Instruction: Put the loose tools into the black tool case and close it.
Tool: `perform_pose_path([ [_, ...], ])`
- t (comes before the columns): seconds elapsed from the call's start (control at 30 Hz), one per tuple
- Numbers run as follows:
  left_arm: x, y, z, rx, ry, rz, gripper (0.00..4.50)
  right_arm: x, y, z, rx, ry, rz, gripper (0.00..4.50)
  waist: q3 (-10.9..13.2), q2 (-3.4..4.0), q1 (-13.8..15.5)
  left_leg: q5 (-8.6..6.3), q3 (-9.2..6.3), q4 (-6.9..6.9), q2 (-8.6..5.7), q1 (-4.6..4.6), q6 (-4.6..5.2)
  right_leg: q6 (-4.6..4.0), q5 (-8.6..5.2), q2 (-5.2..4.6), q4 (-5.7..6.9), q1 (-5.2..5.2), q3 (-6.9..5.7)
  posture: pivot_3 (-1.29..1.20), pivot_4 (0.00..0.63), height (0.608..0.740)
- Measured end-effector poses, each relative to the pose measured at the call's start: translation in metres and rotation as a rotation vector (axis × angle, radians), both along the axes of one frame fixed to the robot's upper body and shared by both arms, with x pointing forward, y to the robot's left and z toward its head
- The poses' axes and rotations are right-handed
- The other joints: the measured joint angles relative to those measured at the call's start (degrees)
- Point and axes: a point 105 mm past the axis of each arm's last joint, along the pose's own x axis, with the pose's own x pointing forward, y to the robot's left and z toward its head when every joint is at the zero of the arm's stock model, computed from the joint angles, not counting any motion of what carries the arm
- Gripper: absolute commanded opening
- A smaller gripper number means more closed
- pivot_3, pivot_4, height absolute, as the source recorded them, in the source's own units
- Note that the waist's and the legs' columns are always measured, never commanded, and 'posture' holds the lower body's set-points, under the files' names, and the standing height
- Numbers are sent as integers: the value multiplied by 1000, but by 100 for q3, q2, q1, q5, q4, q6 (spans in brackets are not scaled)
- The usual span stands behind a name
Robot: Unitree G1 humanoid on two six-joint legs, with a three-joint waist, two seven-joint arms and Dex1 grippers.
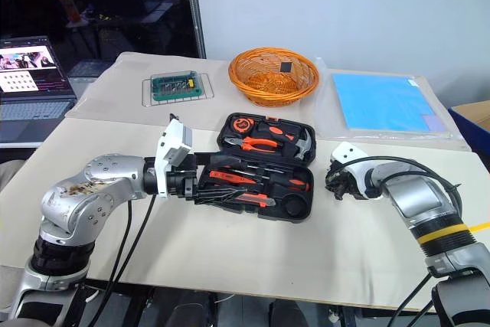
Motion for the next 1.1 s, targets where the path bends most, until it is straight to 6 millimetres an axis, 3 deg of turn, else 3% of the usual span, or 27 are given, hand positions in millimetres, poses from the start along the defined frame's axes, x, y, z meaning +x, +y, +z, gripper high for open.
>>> perform_pose_path([
  [0.1,1,2,-2,1,3,11,3919,-4,3,11,32,-10,33,63,6,7,13,0,0,1,0,-1,0,0,0,-1,-1,-1,0,0,150,740],
  [0.17,1,3,-2,1,3,15,3919,-11,11,29,66,-33,78,63,11,12,12,0,0,0,0,-2,0,0,0,0,-1,-2,0,0,150,740],
  [0.27,-2,9,-9,13,19,15,3919,-34,39,66,125,-57,210,63,18,23,-8,-1,-2,-5,4,-2,-1,0,0,2,1,-7,-1,0,150,740],
  [0.33,-4,14,-14,30,29,13,3919,-52,63,74,136,-48,319,63,19,22,-34,-1,-2,-8,10,1,-1,-3,-1,7,1,-6,-2,0,150,740],
  [0.47,-16,30,-23,59,62,-15,3919,-67,89,53,106,22,406,63,22,17,-27,-1,2,-2,9,3,-2,-6,-2,0,0,-6,-2,0,150,740],
  [0.6,-28,34,-24,68,79,-73,3919,-71,90,28,71,95,391,63,26,12,49,-1,8,1,3,-5,-2,-41,-21,-10,-1,-12,-2,0,150,740],
  [0.83,-31,32,-19,63,63,-85,3919,-72,84,15,41,145,396,63,27,11,48,-1,8,-2,7,-6,-2,-6,-2,-4,1,-17,-2,0,150,740],
  [0.9,-30,32,-19,63,59,-77,3919,-72,82,14,37,153,400,743,27,11,60,-1,8,-1,6,-6,-2,-5,-2,-4,-1,-14,-2,0,150,740],
  [0.93,-30,32,-19,63,58,-74,3919,-71,81,14,32,153,401,825,27,10,66,-1,8,-1,6,-6,-2,-5,-3,-5,-1,-13,-2,0,150,740],
  [1.1,-29,33,-21,57,48,-55,3919,-65,75,16,30,144,387,2573,28,10,99,-1,8,-3,6,-6,-2,-6,-3,-5,-2,-14,-4,0,150,740],
])
